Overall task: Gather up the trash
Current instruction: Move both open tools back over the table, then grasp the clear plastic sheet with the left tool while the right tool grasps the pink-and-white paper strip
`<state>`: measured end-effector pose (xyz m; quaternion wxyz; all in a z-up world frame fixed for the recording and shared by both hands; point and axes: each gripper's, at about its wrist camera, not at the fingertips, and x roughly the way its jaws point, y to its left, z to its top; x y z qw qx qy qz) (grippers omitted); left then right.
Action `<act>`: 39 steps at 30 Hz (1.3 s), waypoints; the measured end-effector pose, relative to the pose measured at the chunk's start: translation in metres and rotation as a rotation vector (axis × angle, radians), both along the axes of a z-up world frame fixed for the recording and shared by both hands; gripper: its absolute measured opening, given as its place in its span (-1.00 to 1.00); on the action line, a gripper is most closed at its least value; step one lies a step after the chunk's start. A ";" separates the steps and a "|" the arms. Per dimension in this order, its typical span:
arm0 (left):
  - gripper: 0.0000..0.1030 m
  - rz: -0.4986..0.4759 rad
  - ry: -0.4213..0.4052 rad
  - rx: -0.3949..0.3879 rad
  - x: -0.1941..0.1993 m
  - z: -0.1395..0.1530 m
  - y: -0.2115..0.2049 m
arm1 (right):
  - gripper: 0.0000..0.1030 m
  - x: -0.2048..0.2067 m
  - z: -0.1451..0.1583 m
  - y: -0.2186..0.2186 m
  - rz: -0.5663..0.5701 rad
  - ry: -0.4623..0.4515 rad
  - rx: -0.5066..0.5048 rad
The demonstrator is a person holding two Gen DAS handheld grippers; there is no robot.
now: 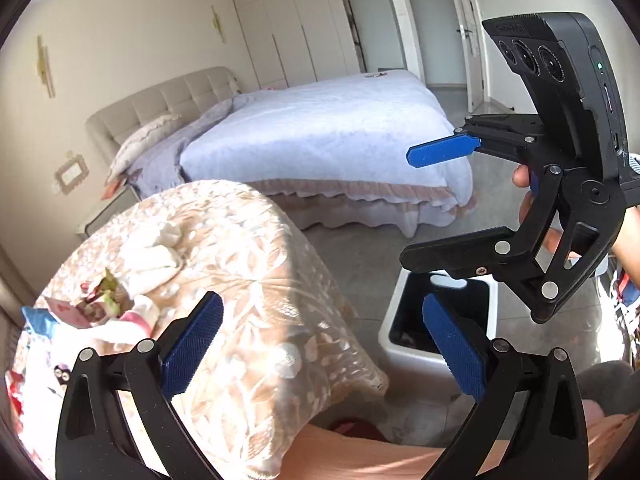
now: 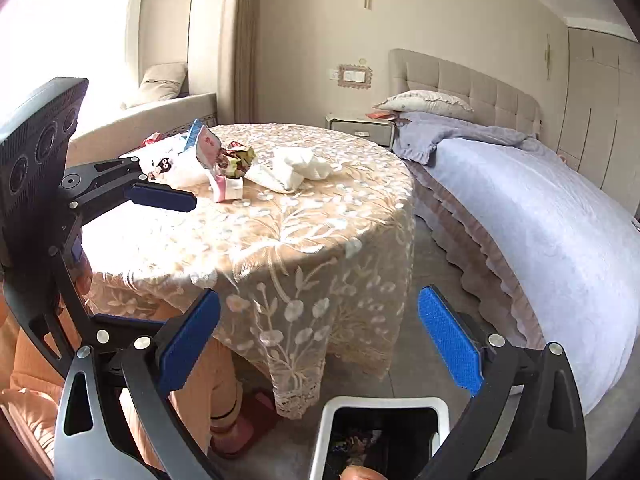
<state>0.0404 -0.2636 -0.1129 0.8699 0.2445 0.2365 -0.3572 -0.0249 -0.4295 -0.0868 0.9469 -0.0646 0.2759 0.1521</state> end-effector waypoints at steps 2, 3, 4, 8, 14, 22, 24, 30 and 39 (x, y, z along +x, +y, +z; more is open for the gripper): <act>0.91 0.054 -0.031 0.002 0.002 0.006 0.018 | 0.91 0.007 0.006 0.019 0.033 -0.016 -0.001; 0.91 0.079 -0.038 0.000 0.004 0.009 0.027 | 0.91 0.011 0.009 0.028 0.044 -0.022 -0.003; 0.91 0.107 -0.047 -0.004 0.006 0.012 0.037 | 0.91 0.014 0.011 0.037 0.059 -0.031 -0.007; 0.91 0.216 -0.060 -0.026 0.017 0.020 0.079 | 0.91 0.026 0.018 0.071 0.123 -0.059 -0.026; 0.91 0.380 -0.067 -0.038 0.044 0.024 0.140 | 0.91 0.050 0.018 0.118 0.162 -0.066 -0.087; 0.91 0.433 -0.069 0.021 0.079 0.022 0.181 | 0.91 0.105 0.011 0.152 0.190 0.000 -0.098; 0.91 0.418 -0.054 0.024 0.090 0.022 0.184 | 0.91 0.121 0.009 0.159 0.197 0.018 -0.104; 0.91 0.401 0.021 0.027 0.121 0.016 0.187 | 0.66 0.156 -0.003 0.177 0.241 0.064 -0.149; 0.30 0.361 0.090 0.076 0.135 0.002 0.180 | -0.16 0.180 -0.021 0.190 0.288 0.126 -0.190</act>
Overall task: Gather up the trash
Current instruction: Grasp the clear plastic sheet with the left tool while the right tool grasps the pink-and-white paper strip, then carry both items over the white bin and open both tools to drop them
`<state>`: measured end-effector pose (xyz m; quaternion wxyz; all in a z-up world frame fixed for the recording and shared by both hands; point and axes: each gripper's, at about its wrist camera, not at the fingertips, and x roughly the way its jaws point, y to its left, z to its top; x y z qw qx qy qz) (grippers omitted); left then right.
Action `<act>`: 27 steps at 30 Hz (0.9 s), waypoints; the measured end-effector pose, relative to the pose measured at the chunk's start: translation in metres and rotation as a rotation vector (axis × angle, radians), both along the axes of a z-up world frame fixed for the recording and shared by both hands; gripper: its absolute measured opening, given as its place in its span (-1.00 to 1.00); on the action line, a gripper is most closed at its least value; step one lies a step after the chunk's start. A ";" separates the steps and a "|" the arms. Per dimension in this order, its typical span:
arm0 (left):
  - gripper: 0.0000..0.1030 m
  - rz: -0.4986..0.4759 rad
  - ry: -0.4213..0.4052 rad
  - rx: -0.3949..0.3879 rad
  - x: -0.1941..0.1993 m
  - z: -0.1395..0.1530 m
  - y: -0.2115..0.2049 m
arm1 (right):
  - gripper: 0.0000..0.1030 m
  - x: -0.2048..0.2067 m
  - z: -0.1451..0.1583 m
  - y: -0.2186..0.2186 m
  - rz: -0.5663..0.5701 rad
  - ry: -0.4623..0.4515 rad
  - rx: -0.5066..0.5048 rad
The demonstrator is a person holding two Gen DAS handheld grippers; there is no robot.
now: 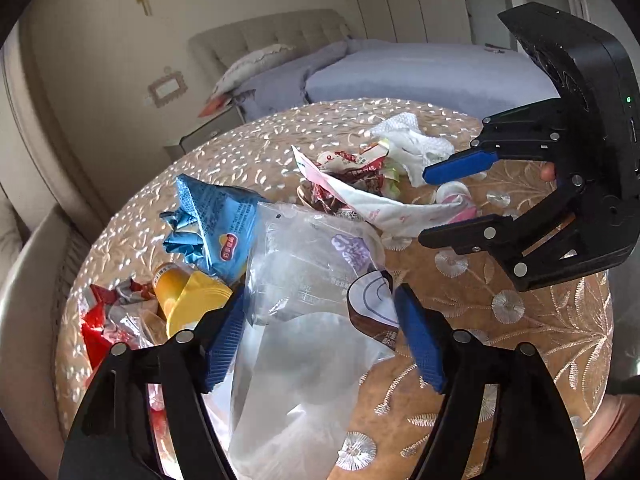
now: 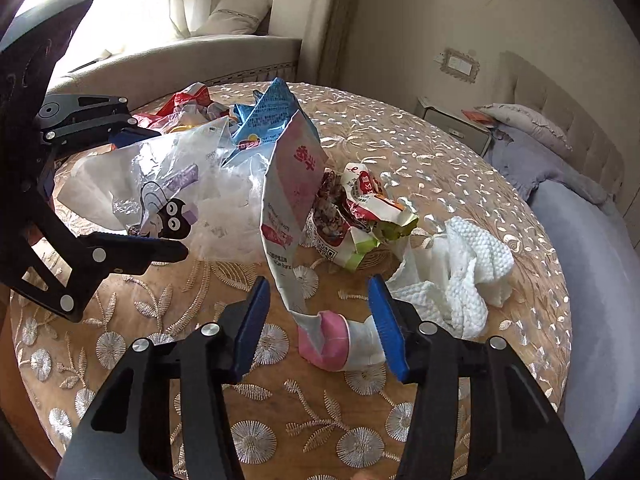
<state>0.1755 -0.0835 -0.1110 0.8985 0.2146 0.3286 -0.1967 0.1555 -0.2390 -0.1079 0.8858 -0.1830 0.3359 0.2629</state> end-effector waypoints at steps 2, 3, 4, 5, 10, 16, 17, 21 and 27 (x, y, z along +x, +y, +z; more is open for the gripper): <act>0.16 -0.007 0.007 0.003 0.000 -0.003 -0.001 | -0.44 -0.001 -0.002 0.001 0.005 -0.004 -0.012; 0.15 -0.005 -0.001 -0.001 -0.001 -0.002 -0.001 | -0.46 -0.003 -0.001 0.002 0.005 -0.015 -0.019; 0.13 -0.006 -0.003 -0.008 -0.003 -0.001 -0.001 | -0.48 -0.004 -0.001 0.002 0.005 -0.024 -0.023; 0.11 -0.009 -0.011 -0.015 -0.004 0.001 -0.001 | -0.56 -0.007 0.000 0.001 0.001 -0.035 -0.020; 0.10 0.001 -0.061 -0.034 -0.021 0.019 0.001 | -0.80 -0.016 0.018 -0.010 0.002 -0.026 0.057; 0.10 0.002 -0.098 -0.050 -0.047 0.041 0.001 | -0.81 -0.041 0.041 -0.022 0.016 -0.054 0.113; 0.10 -0.003 -0.103 -0.059 -0.052 0.044 -0.001 | -0.81 -0.047 0.044 -0.025 0.019 -0.054 0.128; 0.10 -0.041 -0.130 -0.076 -0.070 0.057 -0.015 | -0.81 -0.071 0.057 -0.040 0.012 -0.064 0.177; 0.10 -0.125 -0.126 -0.112 -0.095 0.061 -0.049 | -0.81 -0.113 0.071 -0.068 -0.027 -0.106 0.199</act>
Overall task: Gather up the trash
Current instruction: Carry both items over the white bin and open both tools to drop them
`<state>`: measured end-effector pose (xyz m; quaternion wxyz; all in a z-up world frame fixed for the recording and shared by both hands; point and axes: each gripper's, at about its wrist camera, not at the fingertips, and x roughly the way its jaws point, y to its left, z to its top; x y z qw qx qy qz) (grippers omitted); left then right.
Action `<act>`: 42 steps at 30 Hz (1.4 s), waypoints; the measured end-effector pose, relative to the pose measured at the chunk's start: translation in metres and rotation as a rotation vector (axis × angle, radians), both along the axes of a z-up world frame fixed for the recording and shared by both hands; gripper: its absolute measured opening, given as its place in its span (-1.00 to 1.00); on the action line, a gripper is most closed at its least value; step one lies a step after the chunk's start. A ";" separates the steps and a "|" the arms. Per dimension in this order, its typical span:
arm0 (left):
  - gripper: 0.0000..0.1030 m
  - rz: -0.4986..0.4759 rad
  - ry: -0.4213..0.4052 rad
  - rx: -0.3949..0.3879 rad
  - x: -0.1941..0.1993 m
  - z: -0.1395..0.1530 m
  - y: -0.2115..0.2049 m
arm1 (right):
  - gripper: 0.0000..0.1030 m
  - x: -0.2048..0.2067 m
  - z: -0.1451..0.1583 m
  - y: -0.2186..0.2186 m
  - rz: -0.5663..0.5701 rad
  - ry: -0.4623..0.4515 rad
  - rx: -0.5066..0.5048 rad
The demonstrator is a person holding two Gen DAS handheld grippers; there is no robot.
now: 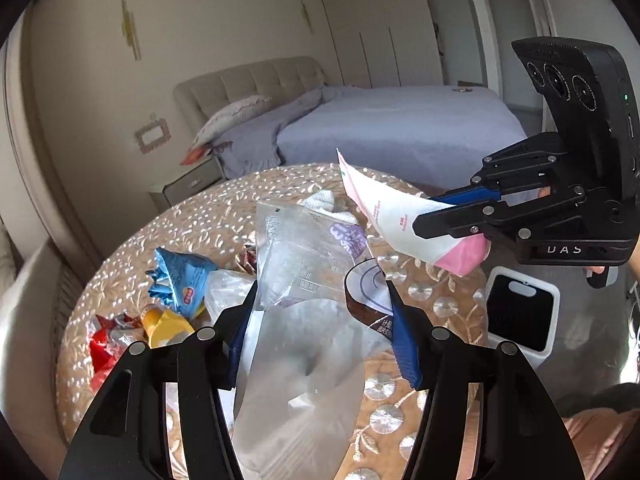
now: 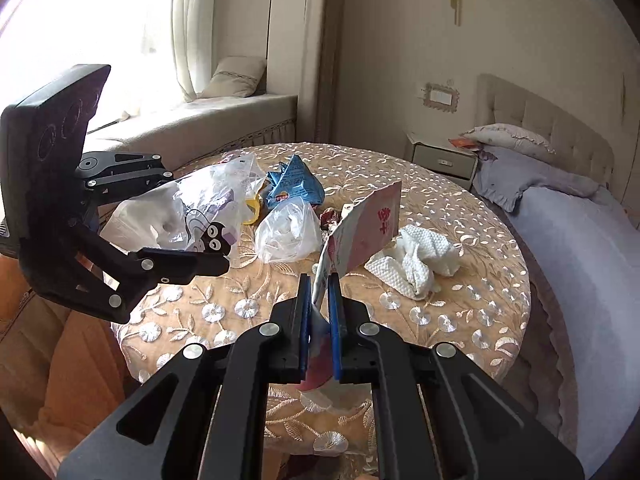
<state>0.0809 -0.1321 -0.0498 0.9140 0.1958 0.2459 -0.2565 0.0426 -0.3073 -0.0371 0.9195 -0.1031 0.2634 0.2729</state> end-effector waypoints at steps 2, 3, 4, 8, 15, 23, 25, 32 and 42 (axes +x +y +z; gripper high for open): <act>0.10 -0.035 0.001 0.003 -0.008 -0.002 -0.014 | -0.81 -0.014 0.003 -0.012 -0.021 -0.011 -0.003; 0.10 -0.053 0.003 0.003 -0.011 -0.004 -0.022 | -0.81 -0.021 0.005 -0.018 -0.034 -0.016 -0.007; 0.10 -0.073 0.007 0.004 -0.013 -0.006 -0.029 | -0.81 -0.028 0.005 -0.026 -0.044 -0.018 -0.011; 0.10 -0.150 0.011 0.013 -0.025 -0.013 -0.061 | -0.81 -0.053 0.004 -0.053 -0.095 -0.013 -0.032; 0.10 -0.285 0.023 0.028 -0.042 -0.026 -0.117 | -0.81 -0.092 -0.010 -0.099 -0.202 0.020 -0.034; 0.10 -0.430 0.084 0.052 -0.057 -0.059 -0.183 | -0.81 -0.122 -0.036 -0.145 -0.318 0.079 -0.026; 0.10 -0.462 0.100 0.075 -0.056 -0.070 -0.200 | -0.81 -0.125 -0.045 -0.154 -0.332 0.099 -0.037; 0.11 -0.603 0.178 0.149 -0.049 -0.121 -0.249 | -0.81 -0.116 -0.102 -0.194 -0.345 0.213 -0.082; 0.21 -0.798 0.335 0.203 -0.022 -0.192 -0.303 | -0.79 -0.092 -0.181 -0.249 -0.289 0.372 -0.088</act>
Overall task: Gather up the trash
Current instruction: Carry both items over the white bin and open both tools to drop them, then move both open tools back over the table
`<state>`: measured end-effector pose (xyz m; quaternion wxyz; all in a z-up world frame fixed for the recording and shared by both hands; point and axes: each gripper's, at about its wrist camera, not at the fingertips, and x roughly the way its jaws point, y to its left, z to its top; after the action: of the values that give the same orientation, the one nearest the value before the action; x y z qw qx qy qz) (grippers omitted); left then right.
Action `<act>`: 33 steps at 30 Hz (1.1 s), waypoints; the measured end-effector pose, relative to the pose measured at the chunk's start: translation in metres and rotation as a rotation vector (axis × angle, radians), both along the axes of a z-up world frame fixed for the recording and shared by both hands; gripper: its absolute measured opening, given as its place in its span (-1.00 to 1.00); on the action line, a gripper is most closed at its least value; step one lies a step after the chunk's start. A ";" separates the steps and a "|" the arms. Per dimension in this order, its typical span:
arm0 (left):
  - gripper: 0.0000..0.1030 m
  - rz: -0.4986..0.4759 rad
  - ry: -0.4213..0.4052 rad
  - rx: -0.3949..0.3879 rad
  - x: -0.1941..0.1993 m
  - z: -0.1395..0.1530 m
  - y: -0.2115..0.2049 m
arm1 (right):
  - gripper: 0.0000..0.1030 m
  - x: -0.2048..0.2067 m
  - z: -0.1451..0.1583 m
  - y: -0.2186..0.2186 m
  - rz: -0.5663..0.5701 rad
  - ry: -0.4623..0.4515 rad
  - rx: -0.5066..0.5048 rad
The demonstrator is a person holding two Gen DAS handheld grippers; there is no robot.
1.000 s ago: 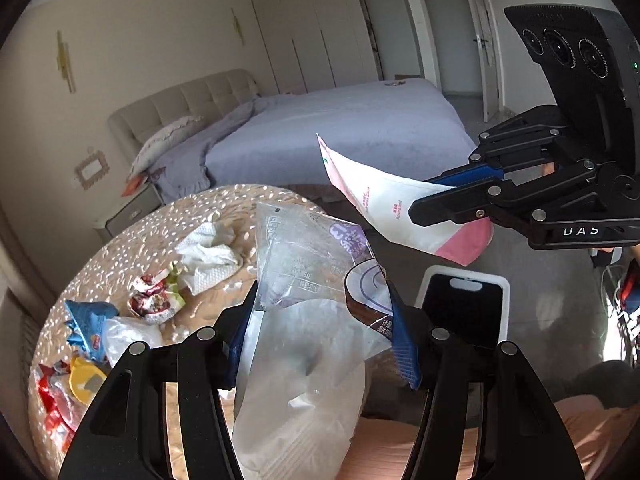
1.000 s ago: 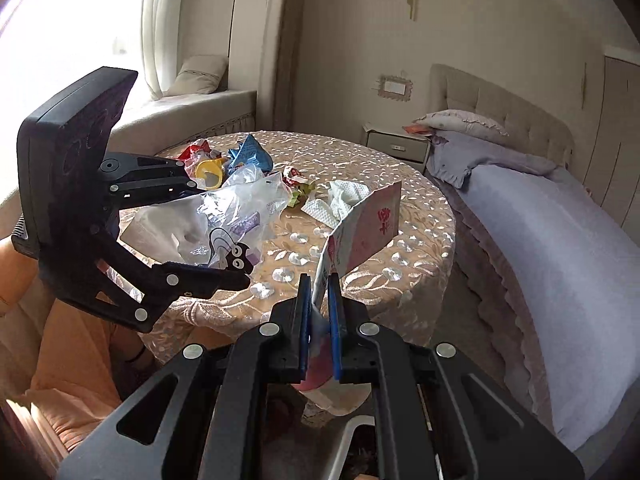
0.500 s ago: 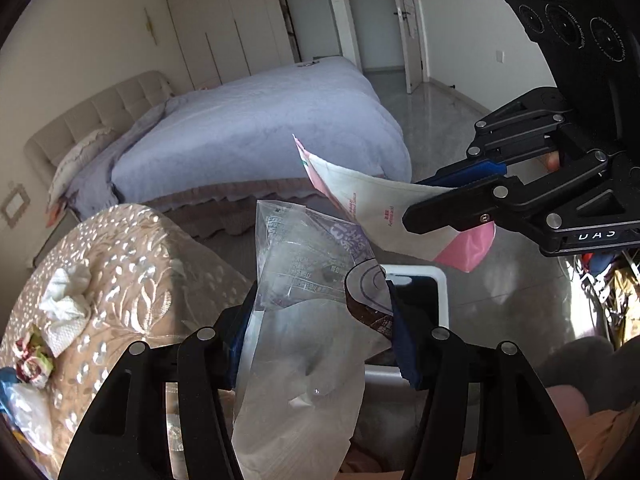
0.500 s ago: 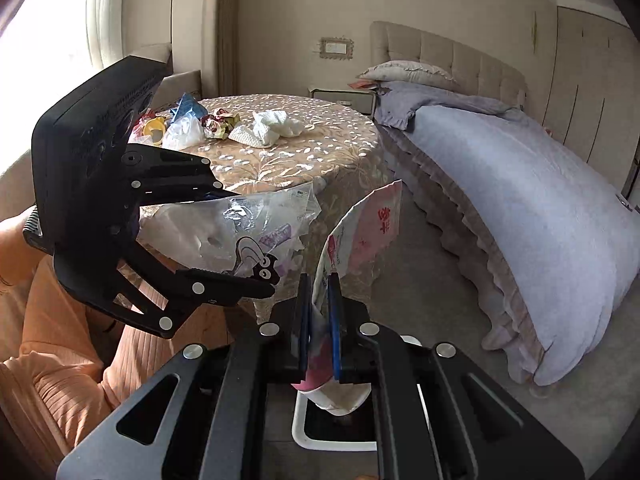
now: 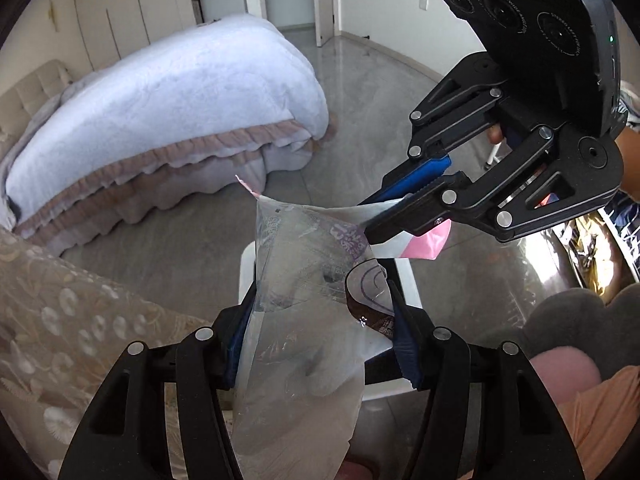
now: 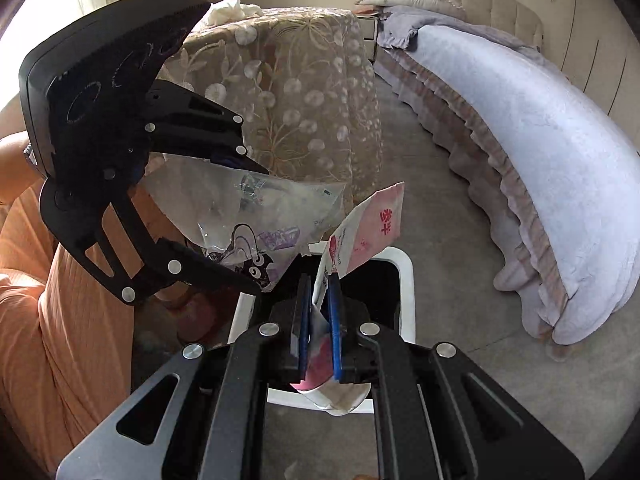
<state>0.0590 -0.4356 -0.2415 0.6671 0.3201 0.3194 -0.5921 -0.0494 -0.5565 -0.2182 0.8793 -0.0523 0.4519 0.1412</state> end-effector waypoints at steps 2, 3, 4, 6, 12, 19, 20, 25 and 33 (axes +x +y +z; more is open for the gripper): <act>0.79 -0.020 0.030 0.020 0.006 -0.008 -0.006 | 0.60 0.005 -0.011 -0.009 0.032 0.038 0.021; 0.91 -0.039 0.036 0.027 0.007 -0.012 -0.008 | 0.96 0.006 -0.015 -0.013 0.017 0.019 -0.018; 0.91 -0.050 0.032 0.039 0.005 -0.018 -0.012 | 0.92 0.006 -0.018 -0.017 0.031 0.007 -0.044; 0.91 -0.059 0.025 0.072 0.006 -0.025 -0.014 | 0.92 0.012 -0.026 -0.028 0.041 0.071 0.001; 0.91 -0.079 0.034 0.091 0.004 -0.027 -0.011 | 0.92 0.011 -0.029 -0.030 0.068 0.084 -0.009; 0.91 -0.067 0.014 0.054 0.003 -0.010 -0.005 | 0.92 0.007 -0.022 -0.018 0.094 0.072 -0.039; 0.91 -0.064 0.005 0.046 0.002 -0.006 -0.003 | 0.92 0.006 -0.018 -0.017 0.094 0.064 -0.041; 0.91 -0.019 -0.048 -0.022 -0.004 0.026 0.012 | 0.92 0.004 0.010 -0.005 0.098 -0.002 -0.058; 0.91 0.180 -0.142 -0.143 -0.012 0.085 0.066 | 0.92 0.006 0.078 0.029 0.104 -0.207 -0.017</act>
<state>0.0470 -0.3695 -0.1564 0.7595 0.2827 0.2560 -0.5270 -0.0437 -0.5272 -0.1401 0.9122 -0.0973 0.3568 0.1764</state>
